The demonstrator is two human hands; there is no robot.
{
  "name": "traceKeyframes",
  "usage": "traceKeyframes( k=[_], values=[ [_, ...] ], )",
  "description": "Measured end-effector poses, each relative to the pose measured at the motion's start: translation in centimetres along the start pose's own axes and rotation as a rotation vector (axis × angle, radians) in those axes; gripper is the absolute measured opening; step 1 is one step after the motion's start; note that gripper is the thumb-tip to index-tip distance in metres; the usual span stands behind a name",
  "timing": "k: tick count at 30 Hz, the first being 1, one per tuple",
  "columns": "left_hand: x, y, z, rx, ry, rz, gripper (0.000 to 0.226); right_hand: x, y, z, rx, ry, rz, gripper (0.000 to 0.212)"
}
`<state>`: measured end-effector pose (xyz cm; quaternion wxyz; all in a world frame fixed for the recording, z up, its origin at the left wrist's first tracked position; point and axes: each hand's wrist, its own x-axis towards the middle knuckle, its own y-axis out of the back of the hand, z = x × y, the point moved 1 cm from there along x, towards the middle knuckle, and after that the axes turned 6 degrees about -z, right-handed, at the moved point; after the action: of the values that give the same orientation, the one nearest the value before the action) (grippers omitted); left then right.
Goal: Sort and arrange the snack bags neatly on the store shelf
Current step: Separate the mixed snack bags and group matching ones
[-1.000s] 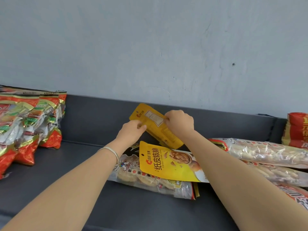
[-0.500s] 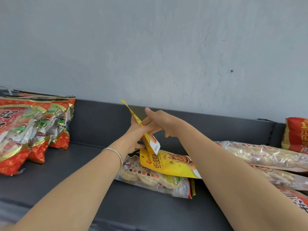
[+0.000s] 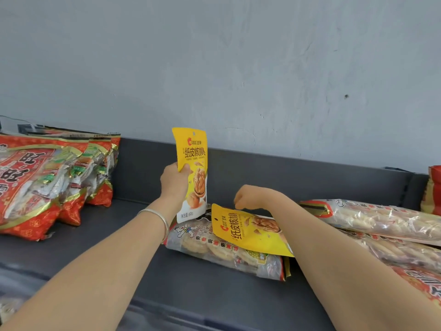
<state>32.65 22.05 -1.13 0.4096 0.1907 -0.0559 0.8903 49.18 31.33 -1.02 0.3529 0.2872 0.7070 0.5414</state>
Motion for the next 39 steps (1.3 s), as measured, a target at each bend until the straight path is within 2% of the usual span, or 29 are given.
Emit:
traceKeyframes(
  k=[4,9,13,18,23,27,29,33,39],
  values=[
    [-0.5,0.2,-0.7,0.032,-0.017,-0.066,0.019,0.4,-0.8,-0.1,-0.146,-0.011,-0.146,0.047],
    [-0.7,-0.1,-0.7,0.107,-0.034,-0.127,0.013,0.9,-0.4,0.5,-0.087,-0.038,-0.19,0.06],
    [-1.0,-0.1,-1.3,0.129,-0.009,-0.143,0.011,1.2,-0.6,0.9,-0.053,-0.089,-0.151,0.072],
    [-1.2,0.2,-2.1,0.094,0.031,-0.128,0.014,0.1,-0.5,0.9,0.037,-0.087,-0.09,0.063],
    [-1.4,0.4,-1.5,0.018,-0.026,-0.014,0.023,-1.8,0.9,-0.4,0.224,-0.016,0.124,0.04],
    [-2.1,0.6,-0.2,-0.106,-0.063,0.065,0.021,-3.1,2.9,-0.6,0.382,-0.127,0.439,0.035],
    [-2.5,0.7,0.8,-0.16,-0.086,0.083,0.02,-4.3,3.8,-0.6,0.454,-0.183,0.576,0.032],
    [-3.6,0.5,3.2,-0.198,-0.127,0.102,0.021,-7.0,5.2,-0.3,0.681,-0.175,0.754,0.028],
    [-7.1,-1.5,8.4,-0.283,-0.228,0.095,0.019,-12.1,6.5,1.2,0.806,-0.18,1.002,0.018]
  ],
)
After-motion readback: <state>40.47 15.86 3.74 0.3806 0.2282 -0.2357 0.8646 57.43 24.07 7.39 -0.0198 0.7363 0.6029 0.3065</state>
